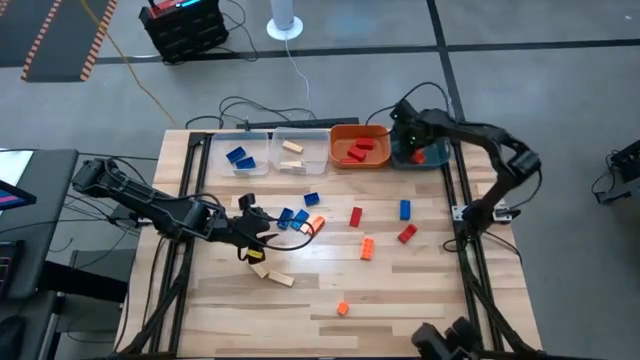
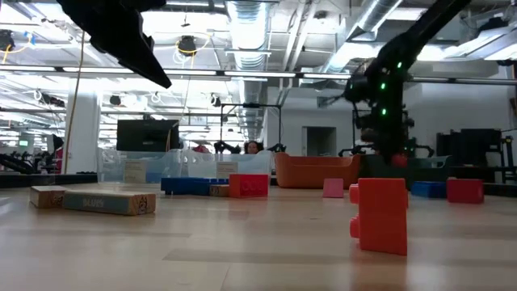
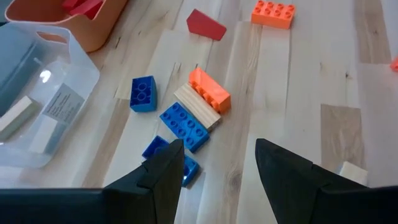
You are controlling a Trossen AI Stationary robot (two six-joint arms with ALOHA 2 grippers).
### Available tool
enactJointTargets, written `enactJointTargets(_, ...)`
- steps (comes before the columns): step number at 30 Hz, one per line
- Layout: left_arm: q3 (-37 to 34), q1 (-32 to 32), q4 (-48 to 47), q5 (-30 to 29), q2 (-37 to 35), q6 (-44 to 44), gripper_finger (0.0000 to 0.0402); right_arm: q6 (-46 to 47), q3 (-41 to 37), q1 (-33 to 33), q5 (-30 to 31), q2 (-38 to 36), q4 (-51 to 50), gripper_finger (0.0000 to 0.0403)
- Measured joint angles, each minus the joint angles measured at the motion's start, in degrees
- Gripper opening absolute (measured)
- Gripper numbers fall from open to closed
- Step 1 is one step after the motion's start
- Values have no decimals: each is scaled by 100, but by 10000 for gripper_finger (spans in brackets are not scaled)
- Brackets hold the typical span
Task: Sort blocks
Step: Put the orange game piece into the blue bin, then put the red block into the orange bin
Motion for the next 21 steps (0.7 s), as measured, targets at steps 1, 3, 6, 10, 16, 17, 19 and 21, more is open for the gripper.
enactJointTargets(1,-2,0,-24,1,2,-19,192,-36,0,-17,-14,115,8,191)
enactJointTargets(3,-2,0,-89,1,0,-66,192,-117,0,-17,-13,256,5,201)
enactJointTargets(6,-4,0,-194,1,1,-90,192,-172,0,-4,-14,264,-7,215)
enactJointTargets(10,-4,0,-220,1,0,-98,192,-191,-2,83,-8,-132,-55,222)
enactJointTargets(16,-4,0,-219,0,0,-135,192,-208,0,629,-225,-1225,-520,223)
enactJointTargets(17,-4,0,-218,-1,0,-144,192,-200,0,821,-365,-1395,-602,223)
enactJointTargets(19,-4,0,-218,0,0,-147,192,-153,2,1351,-663,-1702,-692,223)
enactJointTargets(21,-4,0,-207,-1,1,-143,192,-150,2,2008,-775,-1887,-776,223)
